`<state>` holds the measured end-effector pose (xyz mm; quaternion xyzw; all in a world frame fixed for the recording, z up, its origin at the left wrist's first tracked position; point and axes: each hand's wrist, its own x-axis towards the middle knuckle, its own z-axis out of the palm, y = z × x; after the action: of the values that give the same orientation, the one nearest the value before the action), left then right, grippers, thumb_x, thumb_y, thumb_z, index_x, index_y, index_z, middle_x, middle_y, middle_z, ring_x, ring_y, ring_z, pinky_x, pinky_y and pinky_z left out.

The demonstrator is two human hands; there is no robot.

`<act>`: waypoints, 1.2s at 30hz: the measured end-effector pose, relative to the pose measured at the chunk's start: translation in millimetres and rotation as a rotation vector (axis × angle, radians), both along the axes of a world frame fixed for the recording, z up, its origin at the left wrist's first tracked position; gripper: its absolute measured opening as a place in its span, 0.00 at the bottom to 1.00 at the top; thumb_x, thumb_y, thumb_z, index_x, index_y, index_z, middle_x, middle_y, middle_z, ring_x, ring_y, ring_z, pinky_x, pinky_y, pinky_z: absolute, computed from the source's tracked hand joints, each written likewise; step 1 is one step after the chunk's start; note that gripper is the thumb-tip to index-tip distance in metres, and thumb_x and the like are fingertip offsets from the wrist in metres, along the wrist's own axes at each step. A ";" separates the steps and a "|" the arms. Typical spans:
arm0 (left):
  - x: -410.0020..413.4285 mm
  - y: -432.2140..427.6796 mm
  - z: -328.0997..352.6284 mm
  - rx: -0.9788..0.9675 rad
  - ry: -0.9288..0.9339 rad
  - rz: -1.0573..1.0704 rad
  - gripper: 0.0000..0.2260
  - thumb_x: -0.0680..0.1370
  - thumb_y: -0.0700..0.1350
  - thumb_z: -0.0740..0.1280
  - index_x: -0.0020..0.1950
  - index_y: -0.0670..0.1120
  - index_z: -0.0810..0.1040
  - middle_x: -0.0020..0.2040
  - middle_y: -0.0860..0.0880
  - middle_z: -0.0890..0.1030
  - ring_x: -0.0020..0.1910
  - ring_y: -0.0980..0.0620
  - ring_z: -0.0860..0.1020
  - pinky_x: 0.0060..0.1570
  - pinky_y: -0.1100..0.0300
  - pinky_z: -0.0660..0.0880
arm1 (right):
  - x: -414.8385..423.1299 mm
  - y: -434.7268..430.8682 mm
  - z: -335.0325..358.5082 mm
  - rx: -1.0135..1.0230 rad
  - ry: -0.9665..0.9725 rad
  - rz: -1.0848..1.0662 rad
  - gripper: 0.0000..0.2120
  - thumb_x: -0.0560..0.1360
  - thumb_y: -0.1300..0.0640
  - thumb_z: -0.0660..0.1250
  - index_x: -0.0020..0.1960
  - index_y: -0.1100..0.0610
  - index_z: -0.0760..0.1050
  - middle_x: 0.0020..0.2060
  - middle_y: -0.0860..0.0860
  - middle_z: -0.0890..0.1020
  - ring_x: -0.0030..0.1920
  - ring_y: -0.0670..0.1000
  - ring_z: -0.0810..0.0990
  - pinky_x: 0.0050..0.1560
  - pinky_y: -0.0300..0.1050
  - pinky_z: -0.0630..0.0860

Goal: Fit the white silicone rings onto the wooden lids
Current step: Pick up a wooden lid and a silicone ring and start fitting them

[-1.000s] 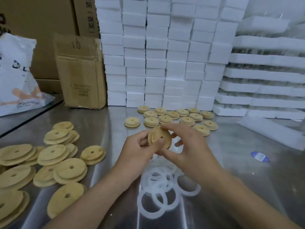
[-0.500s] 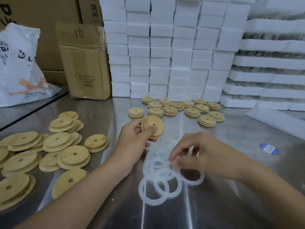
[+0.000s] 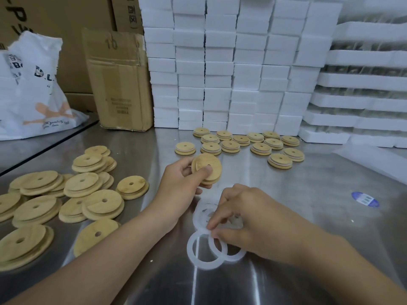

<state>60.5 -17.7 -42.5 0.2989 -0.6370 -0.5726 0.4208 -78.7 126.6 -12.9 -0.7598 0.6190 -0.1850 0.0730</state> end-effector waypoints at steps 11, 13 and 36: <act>1.7 11.7 8.7 -0.095 0.061 -0.066 0.09 0.81 0.38 0.74 0.59 0.49 0.87 0.54 0.49 0.89 0.53 0.46 0.87 0.52 0.49 0.85 | -17.3 0.0 13.5 -0.328 -0.454 -0.167 0.08 0.83 0.54 0.67 0.47 0.45 0.78 0.43 0.42 0.83 0.48 0.45 0.81 0.41 0.33 0.72; 1.1 17.7 11.8 -0.087 0.077 -0.131 0.08 0.80 0.39 0.75 0.57 0.49 0.89 0.54 0.48 0.89 0.53 0.49 0.87 0.51 0.54 0.85 | -18.4 0.9 14.5 -0.389 -0.441 -0.173 0.08 0.83 0.55 0.67 0.47 0.44 0.78 0.43 0.41 0.83 0.48 0.46 0.81 0.40 0.36 0.74; 0.5 34.9 15.1 0.003 0.026 -0.309 0.10 0.82 0.37 0.72 0.64 0.42 0.85 0.52 0.43 0.90 0.53 0.44 0.89 0.51 0.53 0.87 | -27.1 -3.3 13.3 -0.538 -0.198 -0.289 0.04 0.81 0.51 0.69 0.50 0.44 0.81 0.43 0.37 0.83 0.50 0.42 0.81 0.47 0.30 0.72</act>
<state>61.0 17.2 -27.3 0.1906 -0.6691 -0.6354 0.3351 -105.8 123.2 0.4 -0.6342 0.6393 -0.4236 -0.0977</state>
